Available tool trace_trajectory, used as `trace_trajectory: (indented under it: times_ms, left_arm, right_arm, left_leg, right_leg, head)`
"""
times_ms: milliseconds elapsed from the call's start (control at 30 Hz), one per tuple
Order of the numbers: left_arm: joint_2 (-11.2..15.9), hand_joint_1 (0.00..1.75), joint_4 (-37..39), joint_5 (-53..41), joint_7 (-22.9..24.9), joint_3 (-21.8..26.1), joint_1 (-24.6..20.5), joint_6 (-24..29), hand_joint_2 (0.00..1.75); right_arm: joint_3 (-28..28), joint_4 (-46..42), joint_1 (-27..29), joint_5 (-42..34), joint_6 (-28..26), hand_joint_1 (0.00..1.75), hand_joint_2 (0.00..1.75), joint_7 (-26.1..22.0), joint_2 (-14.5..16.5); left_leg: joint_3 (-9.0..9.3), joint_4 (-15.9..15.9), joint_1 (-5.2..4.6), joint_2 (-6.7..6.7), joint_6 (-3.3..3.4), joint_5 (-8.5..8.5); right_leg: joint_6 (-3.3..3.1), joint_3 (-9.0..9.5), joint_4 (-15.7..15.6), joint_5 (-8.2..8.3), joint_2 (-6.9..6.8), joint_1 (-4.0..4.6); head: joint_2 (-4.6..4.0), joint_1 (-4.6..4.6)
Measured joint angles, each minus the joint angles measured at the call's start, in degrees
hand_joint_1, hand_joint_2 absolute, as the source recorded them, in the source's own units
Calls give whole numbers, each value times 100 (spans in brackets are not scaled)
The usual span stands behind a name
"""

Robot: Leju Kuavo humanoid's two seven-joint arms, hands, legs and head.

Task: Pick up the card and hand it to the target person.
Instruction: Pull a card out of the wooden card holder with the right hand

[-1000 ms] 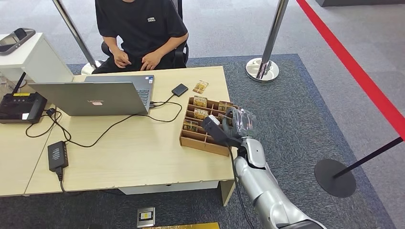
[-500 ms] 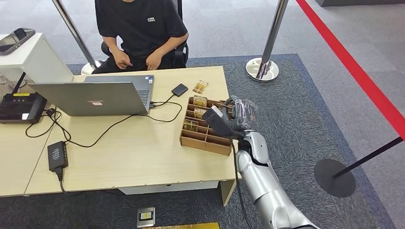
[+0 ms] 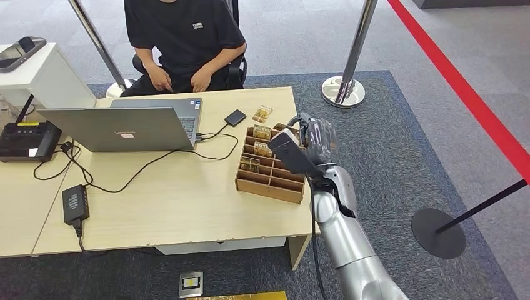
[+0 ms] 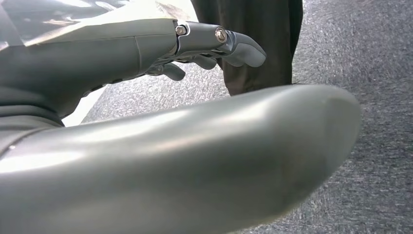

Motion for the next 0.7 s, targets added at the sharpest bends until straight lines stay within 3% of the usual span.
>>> trace_trajectory:
  times_ms: [133, 433, 700]
  left_arm:
    - [0, 0, 0, -69, 32, -1, -12, -10, 0]
    - [-2, 0, 0, -229, 146, -34, -67, -59, 0]
    - [-7, 0, 0, -295, 213, -72, -104, -68, 0]
  right_arm:
    - [71, -14, -59, 179, -230, 174, 175, 2, 11]
    - [168, 533, -511, 969, -1446, 174, 175, 138, 121]
    - [108, 690, -633, 2018, -1569, 172, 175, 133, 298]
  left_leg:
    - [0, 0, 0, 0, 0, 0]
    - [1, 0, 0, 0, 0, 0]
    - [1, 0, 0, 0, 0, 0]
  right_leg:
    - [0, 0, 1, 0, 0, 0]
    - [0, 1, 2, 0, 0, 0]
    - [0, 0, 2, 0, 0, 0]
  head:
    - [0, 0]
    - [0, 0]
    - [0, -1]
